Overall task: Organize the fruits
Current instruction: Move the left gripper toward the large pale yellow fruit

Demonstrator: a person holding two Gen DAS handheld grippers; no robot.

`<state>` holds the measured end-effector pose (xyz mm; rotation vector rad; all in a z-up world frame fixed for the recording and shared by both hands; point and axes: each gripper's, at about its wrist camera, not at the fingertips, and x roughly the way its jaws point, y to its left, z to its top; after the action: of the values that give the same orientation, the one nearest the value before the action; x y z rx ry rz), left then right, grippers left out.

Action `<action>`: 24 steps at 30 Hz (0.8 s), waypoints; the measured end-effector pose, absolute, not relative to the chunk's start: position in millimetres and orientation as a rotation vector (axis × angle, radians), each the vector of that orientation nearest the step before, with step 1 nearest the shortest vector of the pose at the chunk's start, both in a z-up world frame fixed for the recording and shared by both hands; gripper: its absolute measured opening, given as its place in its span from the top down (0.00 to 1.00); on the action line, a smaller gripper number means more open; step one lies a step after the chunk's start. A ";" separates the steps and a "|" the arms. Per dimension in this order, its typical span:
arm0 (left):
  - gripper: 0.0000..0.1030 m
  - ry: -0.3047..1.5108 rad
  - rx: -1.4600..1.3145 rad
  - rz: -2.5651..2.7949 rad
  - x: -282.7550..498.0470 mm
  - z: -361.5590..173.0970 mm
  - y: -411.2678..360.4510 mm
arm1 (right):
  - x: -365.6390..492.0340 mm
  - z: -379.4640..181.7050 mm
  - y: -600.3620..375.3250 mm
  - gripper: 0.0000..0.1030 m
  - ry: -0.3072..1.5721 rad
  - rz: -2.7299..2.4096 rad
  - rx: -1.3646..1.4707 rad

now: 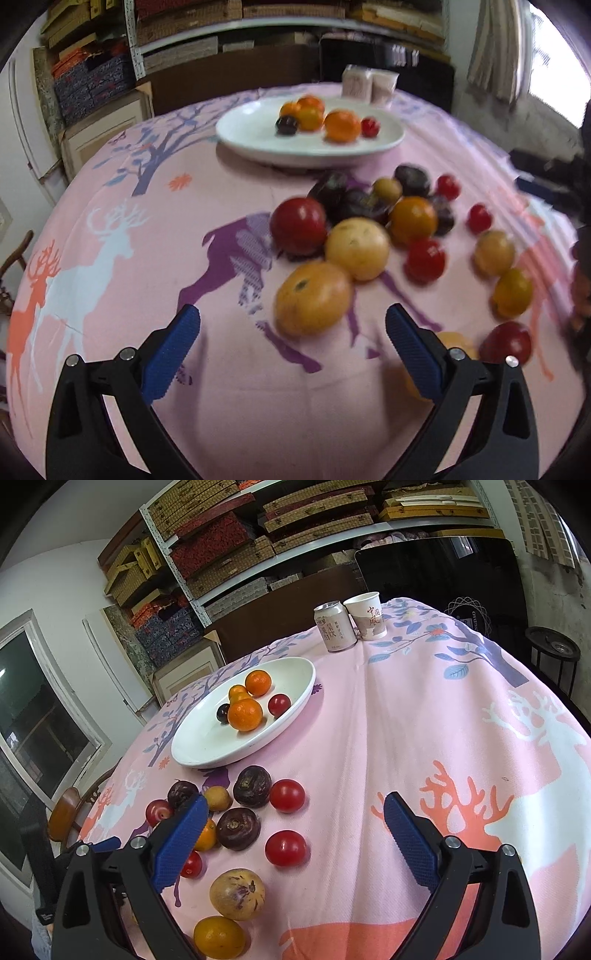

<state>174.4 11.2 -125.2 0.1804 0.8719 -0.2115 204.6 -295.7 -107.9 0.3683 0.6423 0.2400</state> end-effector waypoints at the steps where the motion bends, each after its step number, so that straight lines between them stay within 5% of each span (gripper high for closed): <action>1: 0.04 0.890 0.168 -0.193 178.3 -127.5 15.6 | 204.7 -108.2 -295.6 0.06 0.644 0.241 0.369; 11: 0.04 0.791 -0.188 -0.043 170.8 -106.7 93.0 | 206.0 -109.0 -294.7 0.06 0.645 0.244 0.371; 24: 0.04 0.757 0.101 0.049 237.5 -110.0 58.9 | 205.6 -111.8 -291.5 0.06 0.658 0.245 0.360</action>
<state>237.5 58.9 -110.0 0.1012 0.7574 0.0489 205.6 -291.5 -111.8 0.3598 0.6576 0.2445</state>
